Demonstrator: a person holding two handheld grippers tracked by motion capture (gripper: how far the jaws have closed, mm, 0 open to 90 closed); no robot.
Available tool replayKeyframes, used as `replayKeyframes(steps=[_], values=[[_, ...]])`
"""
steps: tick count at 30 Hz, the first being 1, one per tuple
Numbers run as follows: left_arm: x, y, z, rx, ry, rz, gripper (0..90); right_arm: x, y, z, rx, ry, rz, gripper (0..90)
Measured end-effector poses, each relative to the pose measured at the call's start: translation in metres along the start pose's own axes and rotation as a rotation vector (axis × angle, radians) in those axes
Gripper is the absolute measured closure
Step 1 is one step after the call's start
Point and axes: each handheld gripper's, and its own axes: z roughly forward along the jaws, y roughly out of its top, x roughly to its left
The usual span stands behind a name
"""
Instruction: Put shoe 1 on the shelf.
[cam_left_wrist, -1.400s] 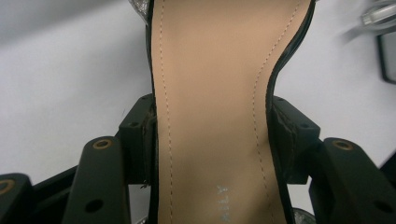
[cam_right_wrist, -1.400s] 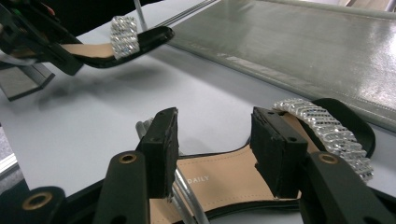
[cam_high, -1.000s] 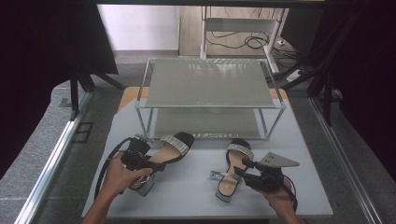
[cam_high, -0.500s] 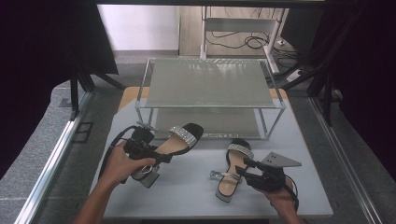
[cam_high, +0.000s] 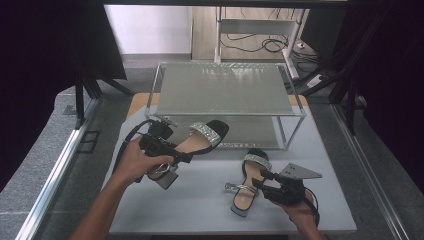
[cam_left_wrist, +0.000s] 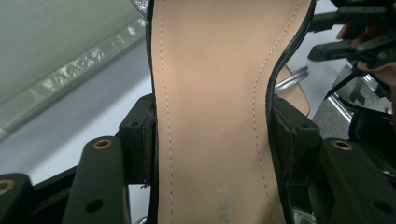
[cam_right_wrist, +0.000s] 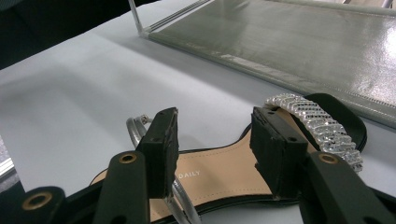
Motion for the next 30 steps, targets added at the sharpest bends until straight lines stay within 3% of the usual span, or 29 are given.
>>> replayKeyframes(steps=[4,13,19,30], values=[[-0.003,0.008,-0.001,0.006,0.008,0.014,41.7,0.000,-0.001,0.001,0.000,0.001,0.000,52.1],[-0.011,0.031,-0.006,0.019,-0.016,0.044,41.7,0.002,-0.001,0.004,0.007,0.006,-0.003,52.1],[-0.011,0.044,-0.006,-0.013,-0.039,0.028,41.7,0.002,-0.001,0.004,0.008,0.012,-0.006,52.0],[-0.009,0.072,-0.011,0.016,-0.039,0.035,41.7,0.003,-0.001,0.004,0.011,0.017,-0.012,51.6]])
